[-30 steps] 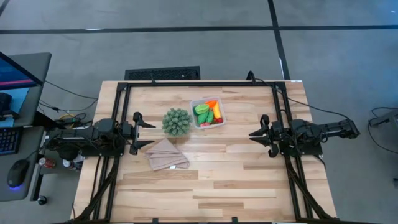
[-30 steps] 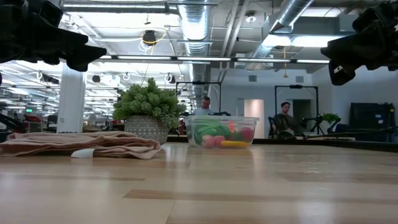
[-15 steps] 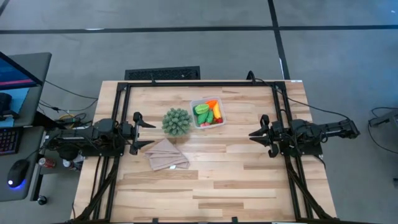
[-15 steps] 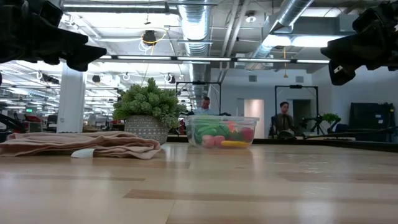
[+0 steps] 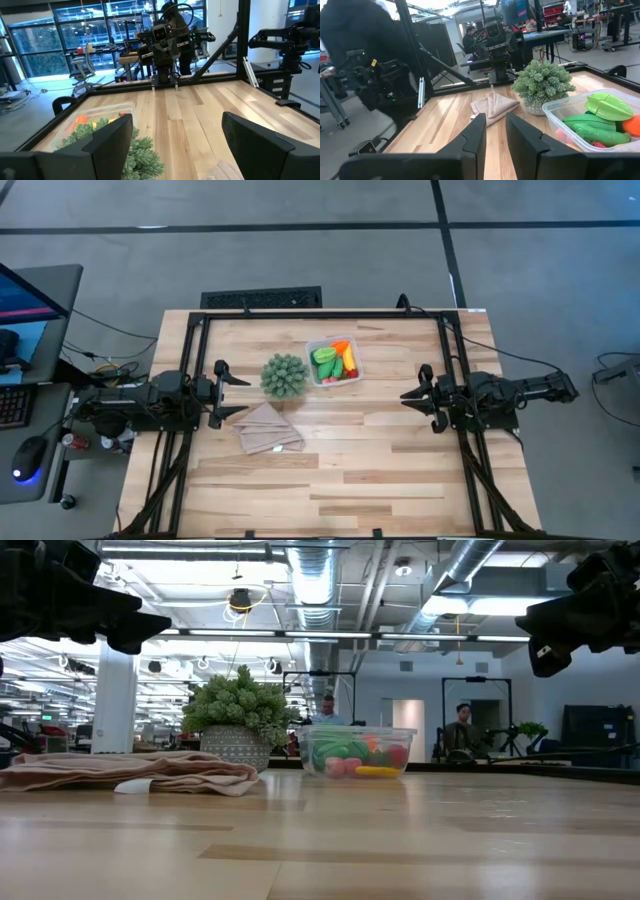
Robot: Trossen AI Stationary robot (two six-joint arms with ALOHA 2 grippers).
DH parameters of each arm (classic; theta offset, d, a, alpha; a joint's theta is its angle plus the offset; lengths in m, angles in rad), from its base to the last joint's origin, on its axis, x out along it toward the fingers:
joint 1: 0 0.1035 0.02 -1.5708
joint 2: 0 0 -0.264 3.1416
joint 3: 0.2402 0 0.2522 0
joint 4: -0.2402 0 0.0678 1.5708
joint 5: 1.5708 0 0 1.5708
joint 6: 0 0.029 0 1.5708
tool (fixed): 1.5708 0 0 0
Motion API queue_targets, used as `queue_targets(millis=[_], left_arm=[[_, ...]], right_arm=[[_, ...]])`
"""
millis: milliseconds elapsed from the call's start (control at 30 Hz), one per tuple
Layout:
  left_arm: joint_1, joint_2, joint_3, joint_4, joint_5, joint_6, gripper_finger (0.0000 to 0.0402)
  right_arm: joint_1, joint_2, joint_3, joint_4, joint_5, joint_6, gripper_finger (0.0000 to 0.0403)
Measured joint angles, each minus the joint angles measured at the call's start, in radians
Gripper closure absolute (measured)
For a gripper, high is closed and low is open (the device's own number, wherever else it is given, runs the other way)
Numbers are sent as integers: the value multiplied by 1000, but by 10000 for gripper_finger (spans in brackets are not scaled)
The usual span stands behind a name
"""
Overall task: Pick and placing Produce into tupperware
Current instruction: Return to Home Position
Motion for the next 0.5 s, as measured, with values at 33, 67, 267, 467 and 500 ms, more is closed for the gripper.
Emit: queue_targets(millis=[33,67,267,467,500], left_arm=[[0,0,0,0,0,0,102],[0,0,0,0,0,-4,102],[0,0,0,0,0,-4,102],[0,0,0,0,0,-4,102],[0,0,0,0,0,-3,102]], right_arm=[[0,0,0,0,0,0,335],[0,0,0,0,0,0,335],[0,0,0,0,0,0,335],[0,0,0,0,0,0,335],[0,0,0,0,0,0,335]])
